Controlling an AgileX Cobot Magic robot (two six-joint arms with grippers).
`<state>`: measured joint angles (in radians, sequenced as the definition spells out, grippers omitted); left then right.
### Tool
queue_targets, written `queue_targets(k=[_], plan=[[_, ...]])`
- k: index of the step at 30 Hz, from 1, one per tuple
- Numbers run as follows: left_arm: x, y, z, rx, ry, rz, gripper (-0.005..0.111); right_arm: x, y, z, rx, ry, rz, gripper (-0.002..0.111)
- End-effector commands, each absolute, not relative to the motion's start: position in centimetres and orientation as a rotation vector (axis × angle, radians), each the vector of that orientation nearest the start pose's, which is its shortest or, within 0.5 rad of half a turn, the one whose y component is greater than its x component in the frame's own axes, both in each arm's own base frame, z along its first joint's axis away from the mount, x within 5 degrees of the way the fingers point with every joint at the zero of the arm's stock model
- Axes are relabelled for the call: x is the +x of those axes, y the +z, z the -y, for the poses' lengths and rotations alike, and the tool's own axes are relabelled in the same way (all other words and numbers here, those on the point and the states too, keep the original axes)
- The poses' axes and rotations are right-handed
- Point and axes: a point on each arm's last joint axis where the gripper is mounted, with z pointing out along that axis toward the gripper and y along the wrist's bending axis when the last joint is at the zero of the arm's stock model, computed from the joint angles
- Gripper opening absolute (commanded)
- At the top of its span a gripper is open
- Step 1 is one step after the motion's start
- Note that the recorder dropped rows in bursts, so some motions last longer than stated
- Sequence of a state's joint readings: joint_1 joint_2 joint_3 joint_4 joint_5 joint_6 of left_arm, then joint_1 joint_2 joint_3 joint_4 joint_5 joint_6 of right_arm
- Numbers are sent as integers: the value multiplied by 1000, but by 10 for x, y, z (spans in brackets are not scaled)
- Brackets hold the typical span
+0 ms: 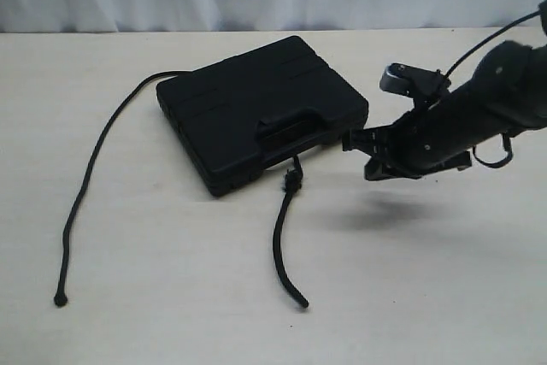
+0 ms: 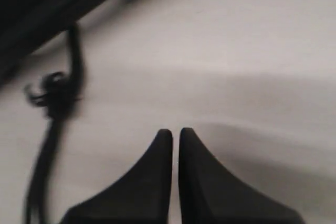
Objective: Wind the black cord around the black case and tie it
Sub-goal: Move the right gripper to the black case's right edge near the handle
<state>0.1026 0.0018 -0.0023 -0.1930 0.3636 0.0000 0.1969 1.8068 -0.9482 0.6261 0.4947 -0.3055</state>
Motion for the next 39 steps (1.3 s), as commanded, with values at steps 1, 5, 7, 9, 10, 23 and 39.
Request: queue_targets(k=[1,5,7,9,10,23,39], plan=[[53,182,1,-204,-125,-1825,0,331,162,-92,38,918,-2596,4],[54,182,1,-204,-124,-1822,0,327,150,-87,306,1015,-2420,4],[54,182,1,-204,-124,-1822,0,321,139,-88,276,999,-2448,4],[53,182,1,-204,-125,-1824,0,320,130,-92,270,1021,-2477,4],[53,182,1,-204,-125,-1824,0,319,127,-94,266,1040,-2485,4],[53,182,1,-204,-125,-1824,0,336,121,-102,238,1070,-2479,52],[53,182,1,-204,-125,-1824,0,359,104,-113,183,1218,-2458,69]])
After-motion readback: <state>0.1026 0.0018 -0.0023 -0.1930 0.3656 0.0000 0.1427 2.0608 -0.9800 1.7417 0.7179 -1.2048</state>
